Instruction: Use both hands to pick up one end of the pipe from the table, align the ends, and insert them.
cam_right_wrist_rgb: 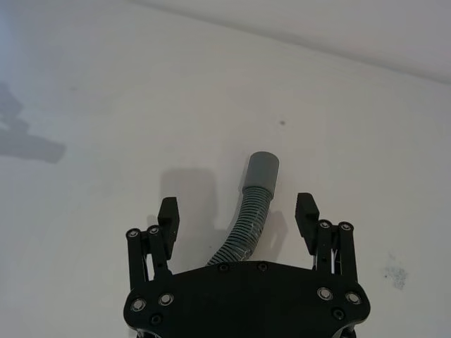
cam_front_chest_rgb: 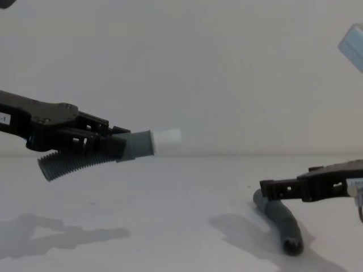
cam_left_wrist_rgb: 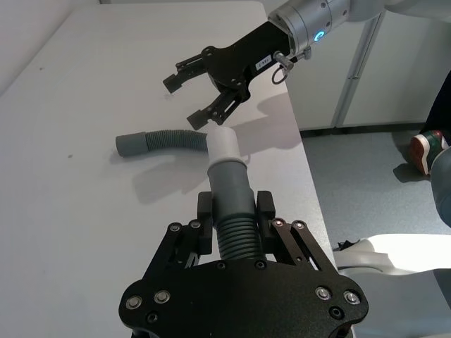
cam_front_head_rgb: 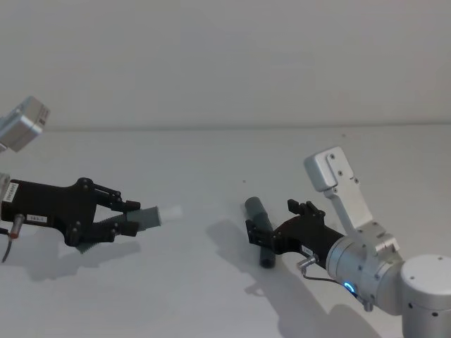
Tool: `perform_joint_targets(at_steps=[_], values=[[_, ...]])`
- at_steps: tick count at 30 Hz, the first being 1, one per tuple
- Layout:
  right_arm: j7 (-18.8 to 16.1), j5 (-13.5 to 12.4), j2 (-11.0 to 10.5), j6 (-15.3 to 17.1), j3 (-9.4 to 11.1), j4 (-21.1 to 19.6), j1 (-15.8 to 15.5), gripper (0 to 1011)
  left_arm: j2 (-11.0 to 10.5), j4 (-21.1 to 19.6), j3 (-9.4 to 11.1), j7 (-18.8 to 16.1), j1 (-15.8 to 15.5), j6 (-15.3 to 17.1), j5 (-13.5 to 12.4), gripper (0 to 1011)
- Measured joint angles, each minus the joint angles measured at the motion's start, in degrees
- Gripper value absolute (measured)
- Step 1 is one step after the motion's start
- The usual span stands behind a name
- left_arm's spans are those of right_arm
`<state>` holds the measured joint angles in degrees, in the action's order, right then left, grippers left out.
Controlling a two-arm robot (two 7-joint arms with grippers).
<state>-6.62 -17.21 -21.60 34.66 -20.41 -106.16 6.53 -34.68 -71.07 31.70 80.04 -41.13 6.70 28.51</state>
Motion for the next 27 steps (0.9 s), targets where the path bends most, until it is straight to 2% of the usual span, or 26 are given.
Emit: perform_joint_targets(at_steps=[11, 27], values=[[-0.38, 0.92, 0.75, 1.84, -0.65, 2.3, 1.73, 1004, 0.0, -0.01, 0.0, 0.0, 0.0, 0.0, 0.0, 334], [1.73, 0.9, 4.59, 8.25, -0.07, 4.25, 3.98, 1004, 0.0, -0.01, 0.0, 0.0, 0.0, 0.0, 0.0, 334]])
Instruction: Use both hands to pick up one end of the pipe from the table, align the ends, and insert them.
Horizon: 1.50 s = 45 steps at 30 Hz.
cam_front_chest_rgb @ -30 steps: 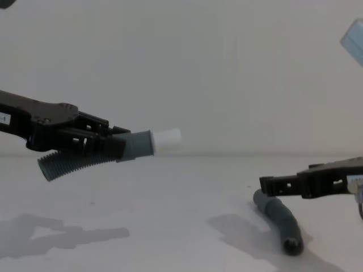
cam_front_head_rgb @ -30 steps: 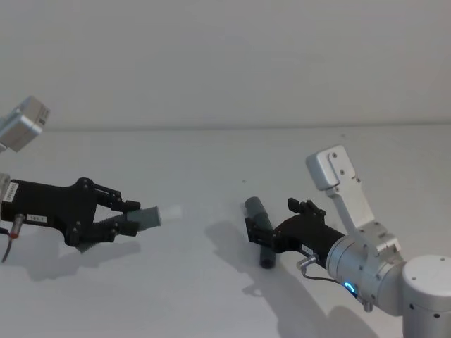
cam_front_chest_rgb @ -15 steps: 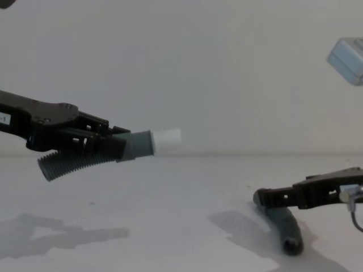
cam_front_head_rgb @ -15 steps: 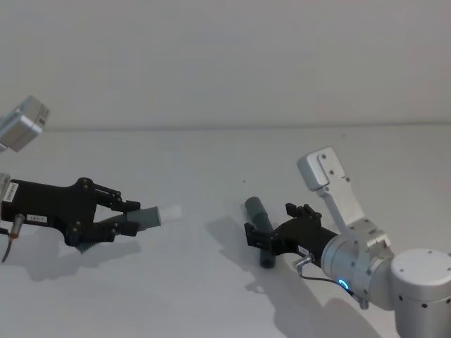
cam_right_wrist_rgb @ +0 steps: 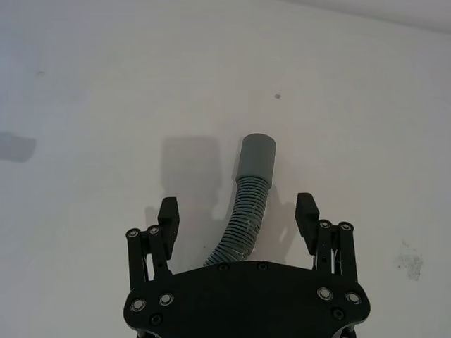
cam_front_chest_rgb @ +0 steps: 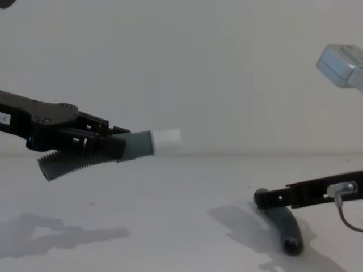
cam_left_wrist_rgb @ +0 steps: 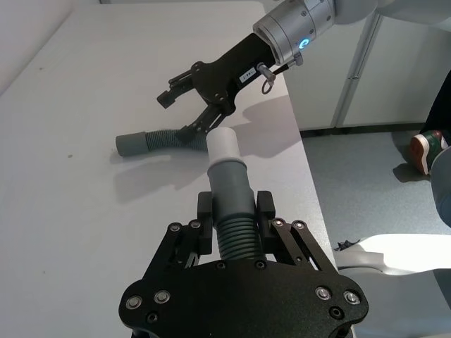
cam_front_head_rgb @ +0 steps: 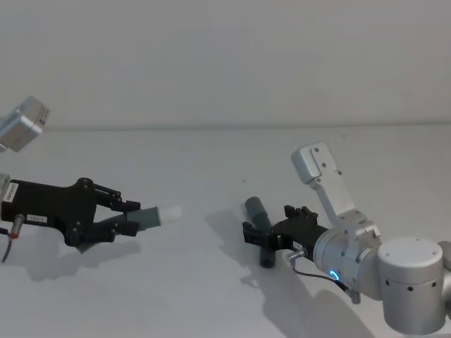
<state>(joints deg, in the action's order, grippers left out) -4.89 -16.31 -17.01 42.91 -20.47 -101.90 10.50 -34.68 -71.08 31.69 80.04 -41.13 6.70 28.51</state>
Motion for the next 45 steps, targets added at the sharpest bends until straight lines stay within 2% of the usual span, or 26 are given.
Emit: perform_joint_targets(at_steps=[17, 39, 42, 45], values=[[0.51, 0.08, 1.94, 4.0, 0.43, 2.38, 1.91, 1004, 0.0, 0.0, 0.0, 0.0, 0.0, 0.0, 0.0, 334], [-0.7, 1.01, 3.2, 5.06, -0.07, 6.2, 4.34, 1004, 0.0, 0.0, 0.0, 0.0, 0.0, 0.0, 0.0, 334], [-0.83, 1.12, 3.28, 5.16, -0.07, 6.52, 4.51, 978, 0.0, 0.0, 0.0, 0.0, 0.0, 0.0, 0.0, 334], [-0.98, 1.22, 3.41, 5.23, -0.03, 6.78, 4.59, 881, 0.0, 0.0, 0.0, 0.0, 0.0, 0.0, 0.0, 334]])
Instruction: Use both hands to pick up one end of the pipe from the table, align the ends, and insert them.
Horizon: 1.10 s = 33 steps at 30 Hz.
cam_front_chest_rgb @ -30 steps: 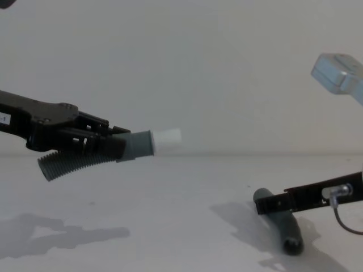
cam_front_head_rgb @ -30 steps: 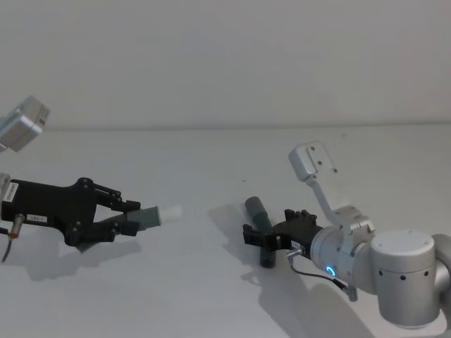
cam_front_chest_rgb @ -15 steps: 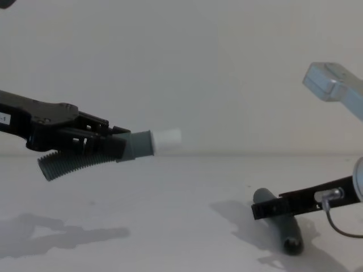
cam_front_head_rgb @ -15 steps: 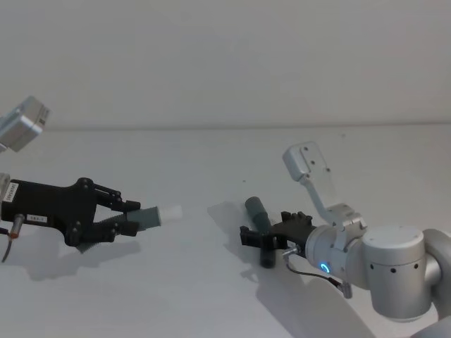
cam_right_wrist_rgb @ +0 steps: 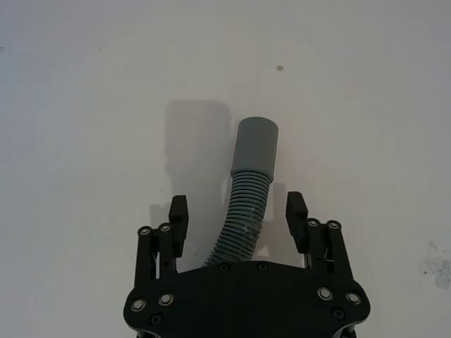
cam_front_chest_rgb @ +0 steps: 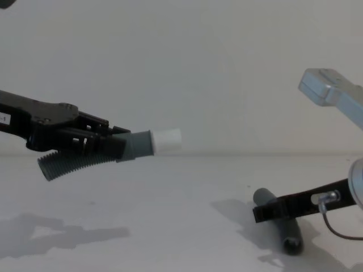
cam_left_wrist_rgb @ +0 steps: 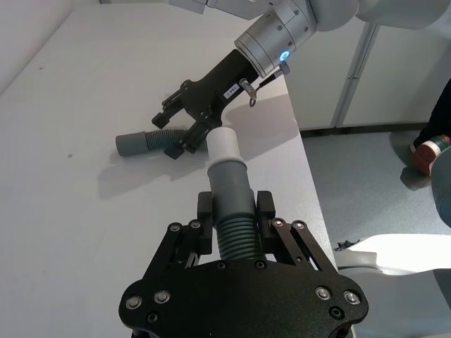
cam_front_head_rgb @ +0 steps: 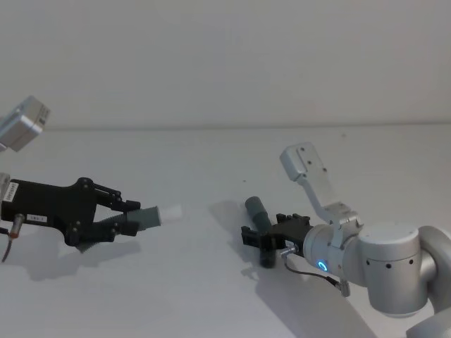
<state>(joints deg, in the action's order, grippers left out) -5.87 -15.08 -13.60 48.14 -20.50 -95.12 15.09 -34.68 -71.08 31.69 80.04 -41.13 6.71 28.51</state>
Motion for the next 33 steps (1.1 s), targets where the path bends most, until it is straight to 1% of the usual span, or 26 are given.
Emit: perform_joint_targets(at_steps=[3, 4, 5, 6, 8, 10, 13, 15, 20, 24, 30, 33], values=[[-0.01, 0.07, 0.23, 0.04, 0.17, 0.21, 0.03, 791, 0.0, 0.0, 0.0, 0.0, 0.0, 0.0, 0.0, 334], [-0.01, 0.09, 0.29, 0.05, 0.23, 0.24, 0.03, 791, 0.0, 0.0, 0.0, 0.0, 0.0, 0.0, 0.0, 334], [0.0, 0.1, 0.43, 0.05, 0.35, 0.29, 0.01, 728, 0.0, 0.0, 0.0, 0.0, 0.0, 0.0, 0.0, 334], [0.02, 0.11, 0.49, 0.07, 0.43, 0.31, -0.02, 717, 0.0, 0.0, 0.0, 0.0, 0.0, 0.0, 0.0, 334], [0.06, 0.11, 0.64, 0.11, 0.67, 0.33, -0.19, 632, 0.0, 0.0, 0.0, 0.0, 0.0, 0.0, 0.0, 334], [0.08, 0.11, 0.73, 0.13, 0.84, 0.33, -0.38, 590, 0.0, 0.0, 0.0, 0.0, 0.0, 0.0, 0.0, 334], [0.09, 0.09, 0.81, 0.2, 1.1, 0.2, -0.74, 489, 0.0, 0.0, 0.0, 0.0, 0.0, 0.0, 0.0, 334], [0.06, 0.06, 0.84, 0.26, 1.25, 0.01, -1.04, 402, 0.0, 0.0, 0.0, 0.0, 0.0, 0.0, 0.0, 334], [-0.24, 0.0, 0.81, 0.38, 1.58, -0.56, -1.74, 257, 0.0, 0.0, 0.0, 0.0, 0.0, 0.0, 0.0, 334], [-0.63, -0.05, 0.67, 0.35, 1.78, -0.94, -2.18, 199, 0.0, 0.0, 0.0, 0.0, 0.0, 0.0, 0.0, 334], [-1.37, -0.04, 0.31, -0.36, 1.92, -1.19, -2.62, 191, 0.0, 0.0, 0.0, 0.0, 0.0, 0.0, 0.0, 334], [-2.31, 0.03, -0.26, -1.81, 1.88, -1.2, -2.76, 191, 0.0, 0.0, 0.0, 0.0, 0.0, 0.0, 0.0, 334]])
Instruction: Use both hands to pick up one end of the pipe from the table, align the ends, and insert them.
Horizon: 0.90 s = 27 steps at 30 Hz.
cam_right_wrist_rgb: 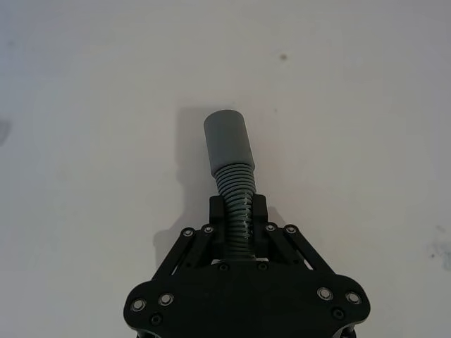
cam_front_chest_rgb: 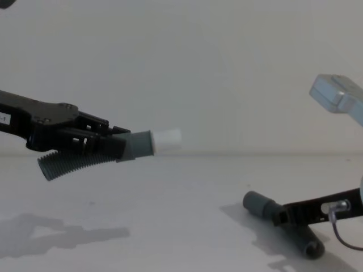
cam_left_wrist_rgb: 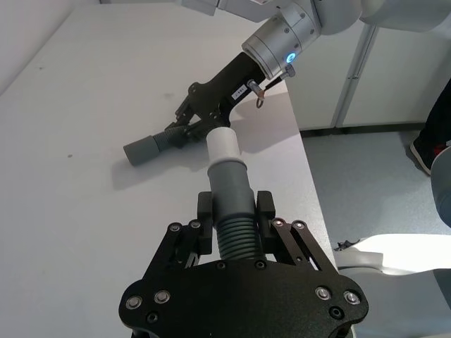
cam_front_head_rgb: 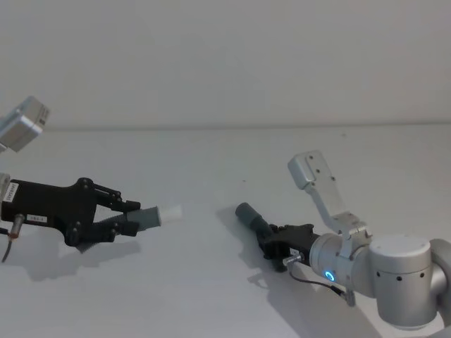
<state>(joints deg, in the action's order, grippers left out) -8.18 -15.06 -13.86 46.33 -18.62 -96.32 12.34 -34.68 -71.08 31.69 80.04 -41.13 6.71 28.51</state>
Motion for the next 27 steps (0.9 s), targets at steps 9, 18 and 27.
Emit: perform_joint_targets(at_steps=[9, 18, 27], values=[[-4.29, 0.55, -2.37, -6.49, -0.7, 0.3, 0.53, 191, 0.0, 0.0, 0.0, 0.0, 0.0, 0.0, 0.0, 334], [-9.7, 0.84, -5.2, -14.0, -1.73, 1.31, 1.83, 191, 0.0, 0.0, 0.0, 0.0, 0.0, 0.0, 0.0, 334], [-16.3, 0.92, -8.54, -22.73, -3.06, 2.99, 3.98, 186, 0.0, 0.0, 0.0, 0.0, 0.0, 0.0, 0.0, 334]])
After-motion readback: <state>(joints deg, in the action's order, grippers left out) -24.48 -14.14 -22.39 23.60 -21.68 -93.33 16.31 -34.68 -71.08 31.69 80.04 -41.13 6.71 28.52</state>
